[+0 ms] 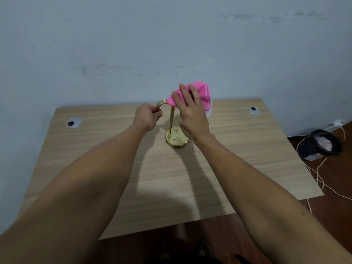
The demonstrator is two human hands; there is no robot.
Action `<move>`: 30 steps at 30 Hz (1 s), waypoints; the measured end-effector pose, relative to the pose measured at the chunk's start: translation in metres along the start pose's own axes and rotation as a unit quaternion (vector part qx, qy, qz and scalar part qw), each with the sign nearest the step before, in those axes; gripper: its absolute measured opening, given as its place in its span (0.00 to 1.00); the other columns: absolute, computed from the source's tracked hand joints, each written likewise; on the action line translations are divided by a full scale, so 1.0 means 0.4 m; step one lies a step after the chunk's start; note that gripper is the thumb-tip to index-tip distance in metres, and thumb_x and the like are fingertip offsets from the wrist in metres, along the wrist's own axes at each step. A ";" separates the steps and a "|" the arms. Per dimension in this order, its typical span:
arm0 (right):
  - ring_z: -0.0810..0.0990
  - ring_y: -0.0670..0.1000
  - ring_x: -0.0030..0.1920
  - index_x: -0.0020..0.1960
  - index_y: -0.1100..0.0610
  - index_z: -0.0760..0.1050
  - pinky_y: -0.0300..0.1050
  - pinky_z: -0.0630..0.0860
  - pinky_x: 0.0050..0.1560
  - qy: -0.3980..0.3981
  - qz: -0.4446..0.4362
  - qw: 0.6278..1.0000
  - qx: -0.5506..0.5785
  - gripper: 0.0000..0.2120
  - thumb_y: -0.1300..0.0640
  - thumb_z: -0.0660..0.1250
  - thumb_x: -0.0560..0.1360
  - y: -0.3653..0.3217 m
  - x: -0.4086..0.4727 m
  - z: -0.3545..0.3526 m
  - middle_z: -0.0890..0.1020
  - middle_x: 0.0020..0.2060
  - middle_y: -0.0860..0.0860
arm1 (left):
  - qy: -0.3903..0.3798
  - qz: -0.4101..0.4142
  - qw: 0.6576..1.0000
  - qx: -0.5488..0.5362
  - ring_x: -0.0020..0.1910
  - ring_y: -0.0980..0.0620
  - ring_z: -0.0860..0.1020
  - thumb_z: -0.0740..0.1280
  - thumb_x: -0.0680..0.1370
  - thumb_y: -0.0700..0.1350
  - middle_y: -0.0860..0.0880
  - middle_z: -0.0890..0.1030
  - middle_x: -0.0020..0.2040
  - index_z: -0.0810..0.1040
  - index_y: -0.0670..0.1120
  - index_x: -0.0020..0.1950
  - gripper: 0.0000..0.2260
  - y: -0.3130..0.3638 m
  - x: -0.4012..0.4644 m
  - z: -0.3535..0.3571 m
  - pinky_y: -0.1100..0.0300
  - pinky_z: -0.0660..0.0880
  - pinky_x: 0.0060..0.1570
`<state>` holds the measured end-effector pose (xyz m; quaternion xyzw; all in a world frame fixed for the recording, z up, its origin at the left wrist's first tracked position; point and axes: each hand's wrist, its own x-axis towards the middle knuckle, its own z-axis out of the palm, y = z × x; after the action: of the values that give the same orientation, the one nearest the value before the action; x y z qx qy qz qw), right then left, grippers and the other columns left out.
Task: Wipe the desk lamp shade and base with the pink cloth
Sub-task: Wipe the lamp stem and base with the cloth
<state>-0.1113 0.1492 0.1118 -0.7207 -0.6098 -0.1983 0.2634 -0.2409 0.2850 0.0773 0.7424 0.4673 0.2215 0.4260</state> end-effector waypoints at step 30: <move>0.73 0.61 0.74 0.70 0.63 0.76 0.63 0.53 0.80 -0.073 -0.079 0.990 -0.093 0.26 0.64 0.59 0.73 -0.083 -0.019 0.066 0.76 0.72 0.61 | -0.016 0.010 0.998 -0.054 0.43 0.56 0.80 0.73 0.76 0.40 0.44 0.86 0.40 0.88 0.43 0.46 0.04 -0.024 -0.036 -0.006 0.56 0.79 0.50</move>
<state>-0.1462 0.1637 0.0911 -0.7044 -0.6612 -0.2210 0.1338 -0.2543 0.2753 0.0716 0.7265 0.4404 0.2385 0.4705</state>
